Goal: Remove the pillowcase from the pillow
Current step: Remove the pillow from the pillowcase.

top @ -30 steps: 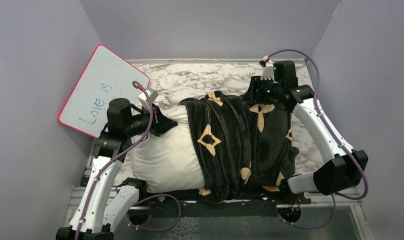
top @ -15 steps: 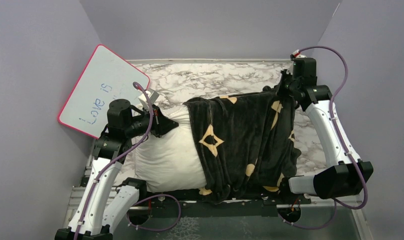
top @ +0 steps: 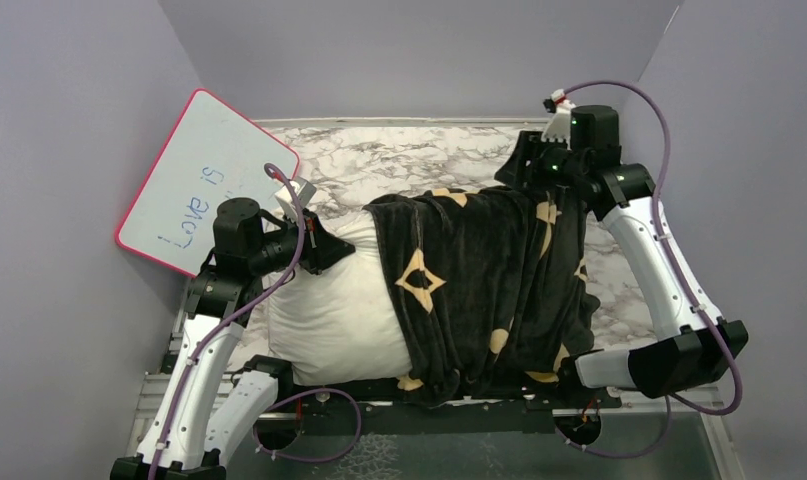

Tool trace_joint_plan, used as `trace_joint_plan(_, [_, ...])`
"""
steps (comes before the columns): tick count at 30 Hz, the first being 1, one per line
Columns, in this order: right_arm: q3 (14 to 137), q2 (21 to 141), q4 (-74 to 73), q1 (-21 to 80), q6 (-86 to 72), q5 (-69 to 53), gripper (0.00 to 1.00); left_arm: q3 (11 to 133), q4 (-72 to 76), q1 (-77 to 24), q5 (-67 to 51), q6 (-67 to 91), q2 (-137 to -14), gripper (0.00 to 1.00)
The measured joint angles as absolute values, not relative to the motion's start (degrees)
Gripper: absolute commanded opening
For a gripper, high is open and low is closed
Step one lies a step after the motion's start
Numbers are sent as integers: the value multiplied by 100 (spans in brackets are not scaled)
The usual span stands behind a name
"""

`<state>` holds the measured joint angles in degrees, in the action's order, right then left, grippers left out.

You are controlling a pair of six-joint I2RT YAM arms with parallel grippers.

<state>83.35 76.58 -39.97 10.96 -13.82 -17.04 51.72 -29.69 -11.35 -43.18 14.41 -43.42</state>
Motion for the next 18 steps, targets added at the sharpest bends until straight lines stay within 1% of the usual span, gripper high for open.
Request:
trace_joint_plan(1, [8359, 7699, -3997, 1278, -1343, -1715, 63, 5172, -2969, -1135, -4318, 1441, -4342, 0])
trace_joint_plan(3, [8364, 7804, -4005, 1579, -1299, -1712, 66, 5172, -2969, -1135, -4318, 1444, -4342, 0])
trace_joint_plan(6, [8364, 8121, -4093, 2132, -1192, -1564, 66, 5172, -2969, -1135, -4318, 1446, -4342, 0])
trace_joint_plan(7, [8364, 8283, -4158, 2366, -1164, -1461, 65, 5172, -2969, -1135, -4318, 1448, -4342, 0])
trace_joint_plan(8, [8361, 8412, -4209, 2499, -1133, -1376, 60, 5172, -2967, -1135, -4318, 1448, -4342, 0])
trace_joint_plan(9, [8353, 8527, -4248, 2630, -1096, -1278, 50, 5172, -2971, -1135, -4309, 1448, -4342, 0])
trace_joint_plan(12, [8230, 8650, -4217, 2744, -1055, -974, 12, 5172, -2991, -1127, -4254, 1452, -4342, 0])
trace_joint_plan(13, [8141, 8606, -4158, 2744, -1100, -799, 2, 5172, -2993, -1127, -4248, 1455, -4342, 0])
trace_joint_plan(14, [8071, 8543, -4115, 2746, -1090, -637, 1, 5172, -2993, -1127, -4241, 1457, -4342, 0])
trace_joint_plan(18, [7937, 8184, -3999, 2742, -1125, 110, 1, 5175, -2989, -1127, -4233, 1461, -4342, 0])
